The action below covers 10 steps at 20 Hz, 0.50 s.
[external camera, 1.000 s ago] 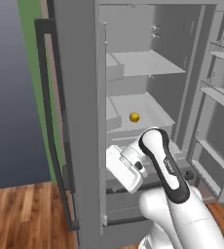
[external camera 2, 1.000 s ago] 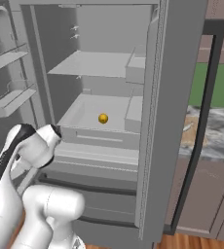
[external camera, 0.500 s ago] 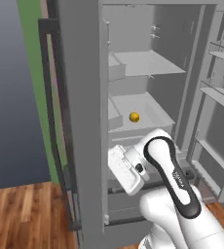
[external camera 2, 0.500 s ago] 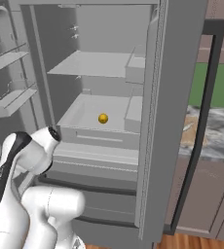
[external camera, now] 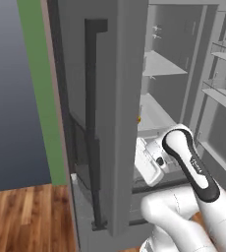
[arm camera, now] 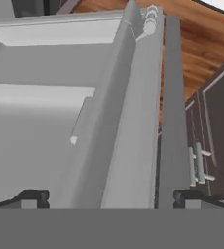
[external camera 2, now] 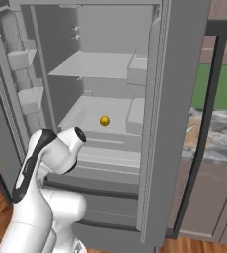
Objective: Retrieve a lemon from the fridge and place it on the cutting board with the fish.
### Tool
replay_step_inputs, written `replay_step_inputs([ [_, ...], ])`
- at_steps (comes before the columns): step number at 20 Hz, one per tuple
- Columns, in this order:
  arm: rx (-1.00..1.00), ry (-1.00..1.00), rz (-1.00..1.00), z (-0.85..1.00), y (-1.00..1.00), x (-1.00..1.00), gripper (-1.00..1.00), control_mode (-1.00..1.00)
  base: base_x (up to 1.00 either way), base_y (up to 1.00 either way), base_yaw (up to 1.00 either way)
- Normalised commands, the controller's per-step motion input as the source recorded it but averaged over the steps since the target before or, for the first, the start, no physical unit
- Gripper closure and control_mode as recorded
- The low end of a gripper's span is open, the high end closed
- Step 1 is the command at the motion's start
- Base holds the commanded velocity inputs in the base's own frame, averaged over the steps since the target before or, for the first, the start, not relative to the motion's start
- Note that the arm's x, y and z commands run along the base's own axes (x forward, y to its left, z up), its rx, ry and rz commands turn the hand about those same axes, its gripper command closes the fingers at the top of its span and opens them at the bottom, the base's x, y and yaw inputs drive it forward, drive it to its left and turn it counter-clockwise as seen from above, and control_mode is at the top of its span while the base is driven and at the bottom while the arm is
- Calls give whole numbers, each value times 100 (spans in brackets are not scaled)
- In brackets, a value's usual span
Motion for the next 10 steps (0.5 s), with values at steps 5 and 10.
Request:
replay_step_inputs([
  [5, 0, 0, -8, -74, 74, -79, -100, -100, 0, 0, 0],
  [10, -2, 0, -18, -48, 100, -85, -100, -100, 0, 0, 0],
])
